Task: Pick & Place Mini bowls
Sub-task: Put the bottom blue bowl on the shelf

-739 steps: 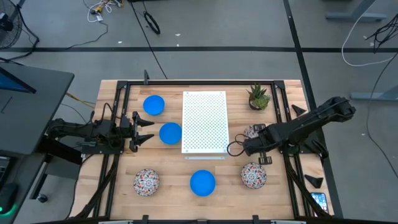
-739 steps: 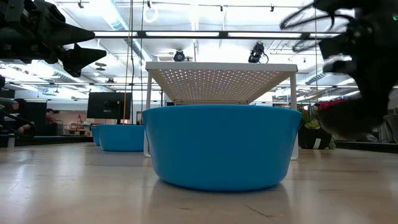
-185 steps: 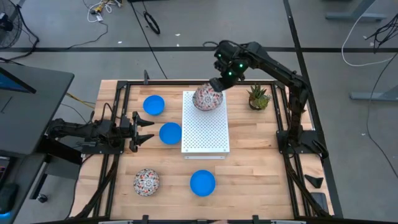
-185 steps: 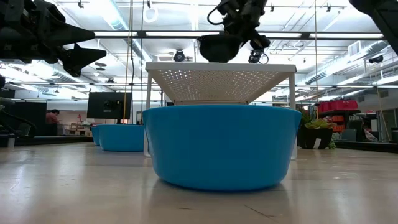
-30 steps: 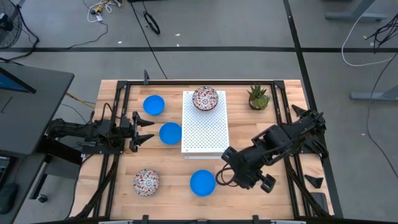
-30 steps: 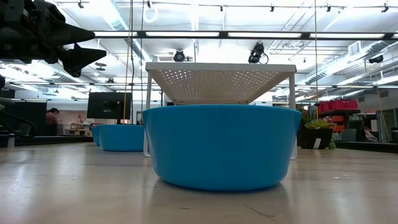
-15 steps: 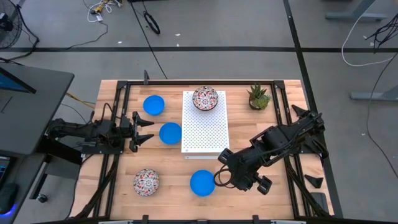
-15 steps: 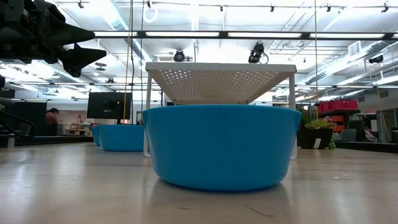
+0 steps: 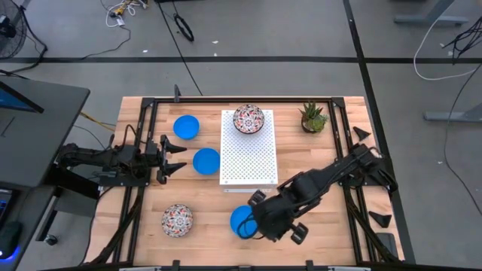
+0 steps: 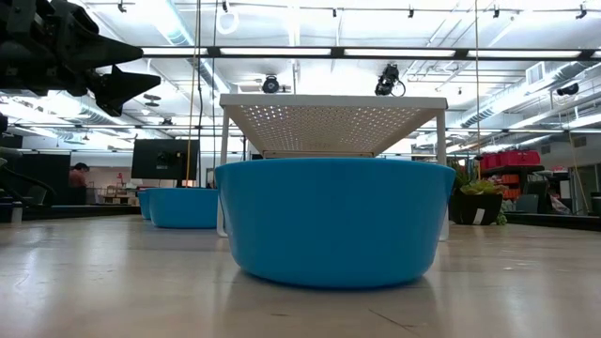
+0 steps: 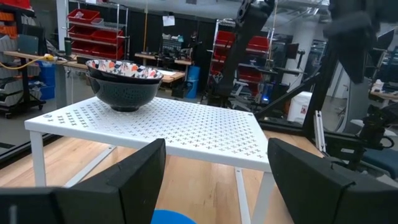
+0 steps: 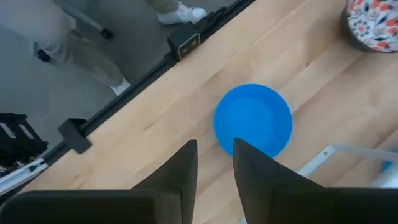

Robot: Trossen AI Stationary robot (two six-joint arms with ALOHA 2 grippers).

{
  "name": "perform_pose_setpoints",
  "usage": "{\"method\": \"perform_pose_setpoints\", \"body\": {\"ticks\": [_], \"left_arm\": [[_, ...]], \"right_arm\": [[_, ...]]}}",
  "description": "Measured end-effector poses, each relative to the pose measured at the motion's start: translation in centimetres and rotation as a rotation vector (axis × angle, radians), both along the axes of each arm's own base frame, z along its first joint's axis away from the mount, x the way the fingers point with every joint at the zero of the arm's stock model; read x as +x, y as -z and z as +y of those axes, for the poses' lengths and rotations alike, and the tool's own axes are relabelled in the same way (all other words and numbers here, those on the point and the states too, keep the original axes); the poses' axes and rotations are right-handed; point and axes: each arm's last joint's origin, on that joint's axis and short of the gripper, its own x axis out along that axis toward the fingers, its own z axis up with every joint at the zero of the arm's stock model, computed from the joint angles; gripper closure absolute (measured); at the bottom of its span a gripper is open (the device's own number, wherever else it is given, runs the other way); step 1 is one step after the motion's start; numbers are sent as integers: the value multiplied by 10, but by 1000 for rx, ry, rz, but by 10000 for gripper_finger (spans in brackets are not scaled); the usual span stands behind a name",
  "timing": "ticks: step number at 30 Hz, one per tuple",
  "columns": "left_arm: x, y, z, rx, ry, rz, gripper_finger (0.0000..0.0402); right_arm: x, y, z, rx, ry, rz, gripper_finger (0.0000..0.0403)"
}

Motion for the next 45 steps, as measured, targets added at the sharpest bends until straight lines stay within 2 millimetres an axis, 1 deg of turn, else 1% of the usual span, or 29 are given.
{"method": "perform_pose_setpoints", "body": {"ticks": [7, 15, 24, 30, 33, 39, 45], "left_arm": [[0, 0, 0, 0, 0, 0, 113], [0, 0, 0, 0, 0, 0, 113], [0, 0, 0, 0, 0, 0, 113], [0, 0, 0, 0, 0, 0, 113], [0, 0, 0, 0, 0, 0, 113], [0, 0, 0, 0, 0, 1, 113], [0, 0, 0, 0, 0, 0, 113]], "right_arm": [[23, 31, 13, -33, -67, -11, 301], [37, 53, 19, -75, -72, -3, 301], [44, 73, 25, -104, -66, 40, 301], [46, 82, 30, -111, -74, 51, 301], [46, 90, 33, -118, -80, 65, 301], [47, 119, 35, -137, -62, 97, 301], [50, 149, 37, -121, -39, 81, 301]]}}
